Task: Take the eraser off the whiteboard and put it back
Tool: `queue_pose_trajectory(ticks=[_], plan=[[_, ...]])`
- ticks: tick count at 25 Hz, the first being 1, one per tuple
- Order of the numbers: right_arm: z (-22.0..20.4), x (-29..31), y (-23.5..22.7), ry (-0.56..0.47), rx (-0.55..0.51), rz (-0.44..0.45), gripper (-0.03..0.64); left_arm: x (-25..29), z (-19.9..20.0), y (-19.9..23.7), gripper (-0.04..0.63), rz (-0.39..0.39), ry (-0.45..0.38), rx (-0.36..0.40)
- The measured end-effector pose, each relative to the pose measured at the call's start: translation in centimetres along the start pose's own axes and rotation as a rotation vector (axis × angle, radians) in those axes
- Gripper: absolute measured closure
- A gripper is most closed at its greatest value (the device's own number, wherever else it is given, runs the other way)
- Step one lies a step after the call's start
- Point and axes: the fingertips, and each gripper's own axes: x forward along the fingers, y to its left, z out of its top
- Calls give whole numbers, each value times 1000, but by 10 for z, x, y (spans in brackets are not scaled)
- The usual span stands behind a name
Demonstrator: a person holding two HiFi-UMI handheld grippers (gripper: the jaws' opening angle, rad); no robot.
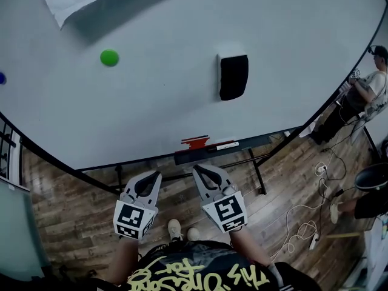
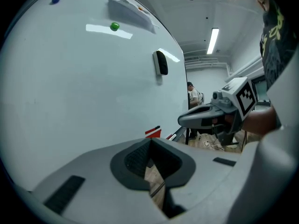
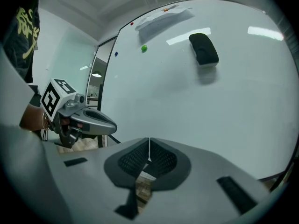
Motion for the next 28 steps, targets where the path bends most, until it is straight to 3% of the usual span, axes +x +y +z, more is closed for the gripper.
queue_pose_trajectory(ticks=[13,16,28], plan=[[35,-11,-30,-71,-26,-56,603,3,8,2,588,12,-17,-6],[41,-12,-39,-78,-35,-77,539,4,5,0,588,7,-14,-6],[88,-31,-75,-158,-88,-173,442,-1,8,-3,588,5,-22,-9]])
